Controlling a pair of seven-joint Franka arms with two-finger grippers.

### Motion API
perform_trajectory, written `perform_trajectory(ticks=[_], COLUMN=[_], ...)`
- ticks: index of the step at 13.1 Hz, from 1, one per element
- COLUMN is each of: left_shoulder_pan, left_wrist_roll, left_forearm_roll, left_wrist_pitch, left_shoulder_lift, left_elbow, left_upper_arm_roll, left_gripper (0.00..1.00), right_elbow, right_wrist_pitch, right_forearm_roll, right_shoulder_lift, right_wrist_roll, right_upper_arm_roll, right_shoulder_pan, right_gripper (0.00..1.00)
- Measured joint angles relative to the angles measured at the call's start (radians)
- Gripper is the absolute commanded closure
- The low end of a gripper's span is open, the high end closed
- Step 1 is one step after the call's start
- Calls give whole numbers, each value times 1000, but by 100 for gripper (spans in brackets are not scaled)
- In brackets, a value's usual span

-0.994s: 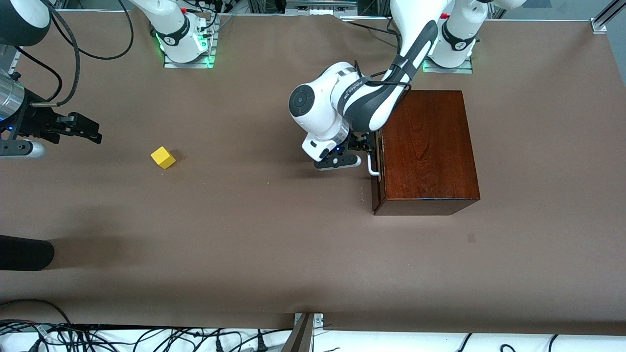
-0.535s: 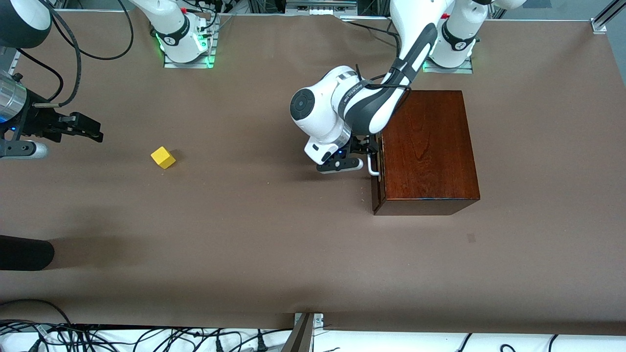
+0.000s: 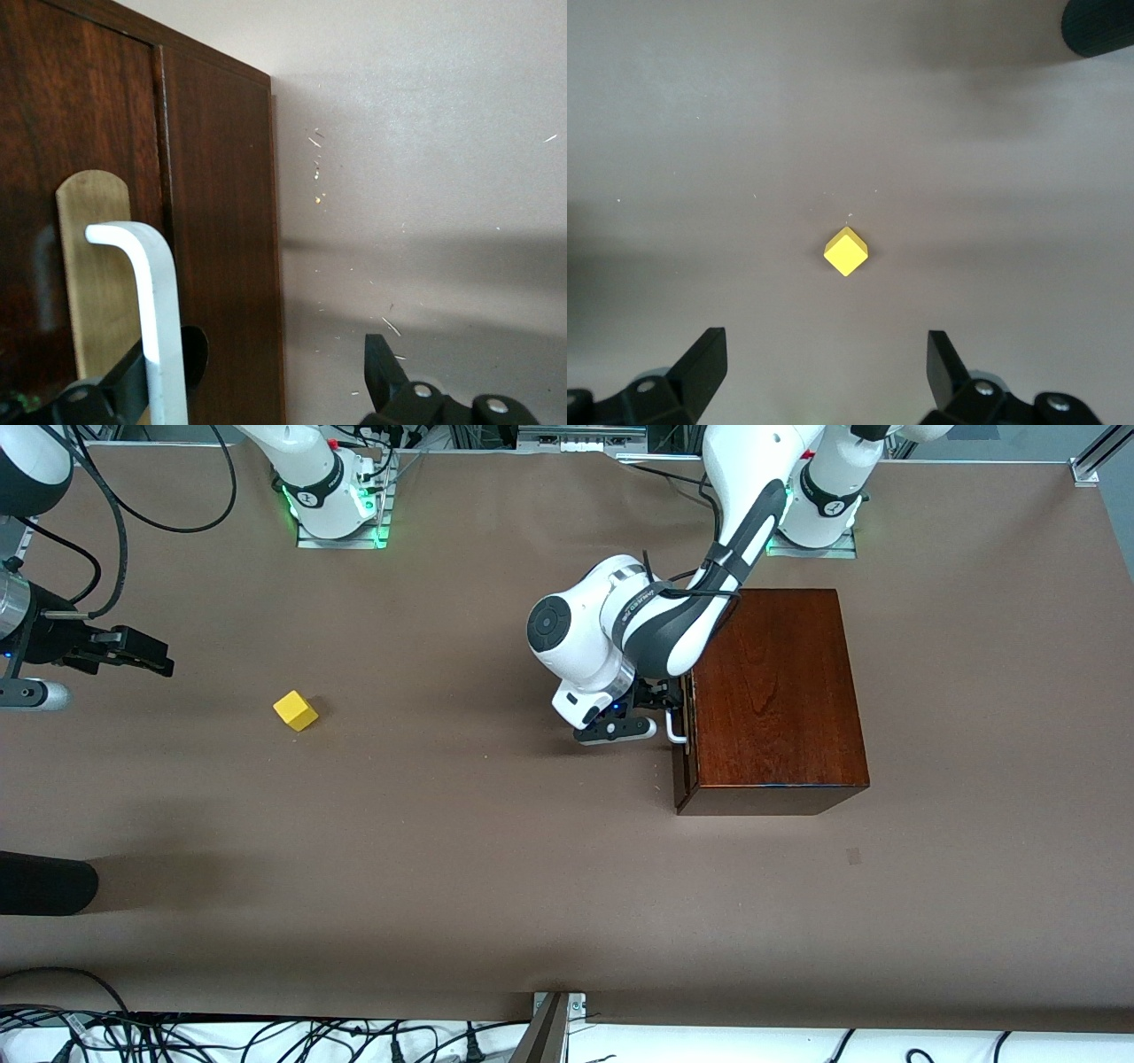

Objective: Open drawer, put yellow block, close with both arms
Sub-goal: 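Pull the drawer open with the left gripper while the right gripper reaches the cube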

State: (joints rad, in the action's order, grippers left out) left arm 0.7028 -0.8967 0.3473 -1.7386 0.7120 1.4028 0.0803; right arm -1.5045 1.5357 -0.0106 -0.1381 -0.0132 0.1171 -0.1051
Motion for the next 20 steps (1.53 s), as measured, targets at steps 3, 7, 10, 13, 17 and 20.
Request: perform_trajectory(ticks=[3, 7, 10, 13, 17, 20], left_shoulder_pan=[-1, 3, 9, 20, 41, 57], left_wrist_roll=[-5, -38, -62, -78, -81, -90], left_forearm_roll=[-9, -35, -35, -38, -50, -51], left_wrist_pitch=[-24, -96, -138, -174, -186, -178], left_shoulder_lift=[0, 2, 4, 9, 38, 61], left_elbow=[-1, -1, -1, -9, -59, -93], left_upper_arm_roll=[0, 2, 6, 9, 11, 8], left_gripper=[0, 0, 0, 0, 0, 0], right_elbow=[-9, -76, -192, -375, -596, -752], right_wrist_pitch=[-2, 25, 128, 265, 445, 614], right_forearm_roll=[0, 0, 0, 0, 1, 1], right_shoulder_lift=[-2, -2, 22, 101, 193, 220], right_wrist_roll=[0, 0, 5, 73, 243, 394], right_upper_arm_roll=[2, -4, -16, -41, -59, -59], right_shoulder_pan=[0, -3, -5, -7, -8, -8], right_gripper=[0, 0, 0, 0, 0, 0])
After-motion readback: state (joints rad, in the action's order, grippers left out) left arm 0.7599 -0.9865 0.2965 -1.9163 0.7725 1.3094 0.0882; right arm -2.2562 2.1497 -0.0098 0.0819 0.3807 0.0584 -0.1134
